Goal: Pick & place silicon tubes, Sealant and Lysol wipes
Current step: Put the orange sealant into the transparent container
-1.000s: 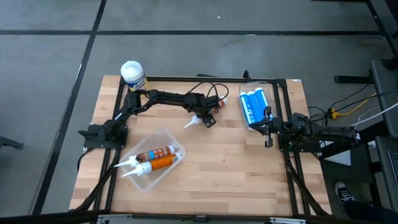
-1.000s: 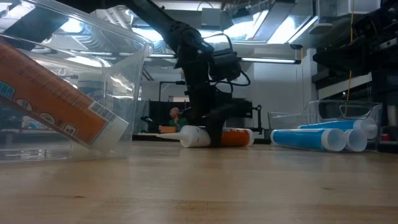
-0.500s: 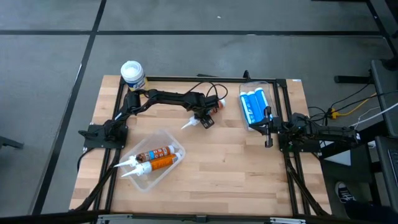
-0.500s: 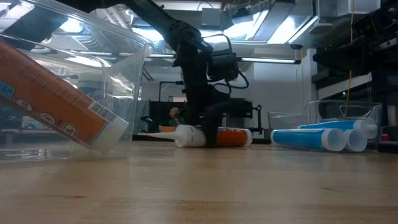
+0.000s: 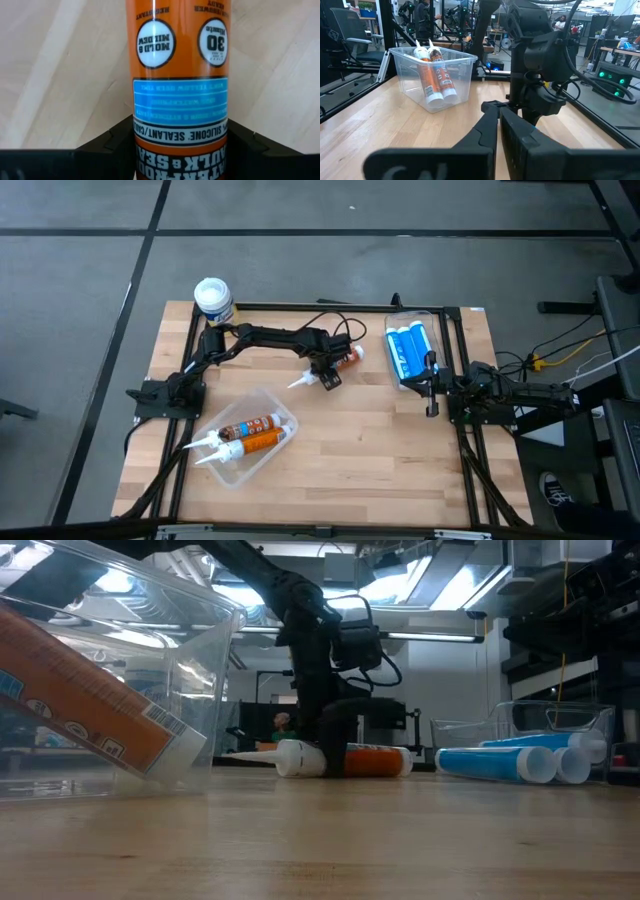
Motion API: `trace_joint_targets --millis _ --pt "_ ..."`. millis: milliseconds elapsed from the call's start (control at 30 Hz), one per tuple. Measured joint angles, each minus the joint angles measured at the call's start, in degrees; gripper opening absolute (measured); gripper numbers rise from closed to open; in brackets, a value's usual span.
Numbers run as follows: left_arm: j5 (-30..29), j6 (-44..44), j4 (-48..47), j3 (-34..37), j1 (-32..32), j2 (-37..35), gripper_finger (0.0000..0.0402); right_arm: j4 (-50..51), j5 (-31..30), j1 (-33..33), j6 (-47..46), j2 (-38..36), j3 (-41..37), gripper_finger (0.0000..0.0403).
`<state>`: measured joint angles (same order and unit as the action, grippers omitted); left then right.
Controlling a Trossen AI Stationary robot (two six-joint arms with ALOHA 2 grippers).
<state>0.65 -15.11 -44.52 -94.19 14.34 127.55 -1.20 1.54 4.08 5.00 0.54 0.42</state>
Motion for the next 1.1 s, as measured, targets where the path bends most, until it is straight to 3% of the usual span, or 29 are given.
trace_joint_targets --millis 433,1100 --pt "2.18 -0.40 -2.06 0.50 -0.61 -4.20 0.0201 0.00 0.00 0.01 -0.01 -0.01 -0.01 0.0025" --pt "0.88 -0.80 -2.16 0.13 1.40 -16.19 0.0200 -0.01 0.00 0.01 0.00 -0.02 0.00 0.0025"
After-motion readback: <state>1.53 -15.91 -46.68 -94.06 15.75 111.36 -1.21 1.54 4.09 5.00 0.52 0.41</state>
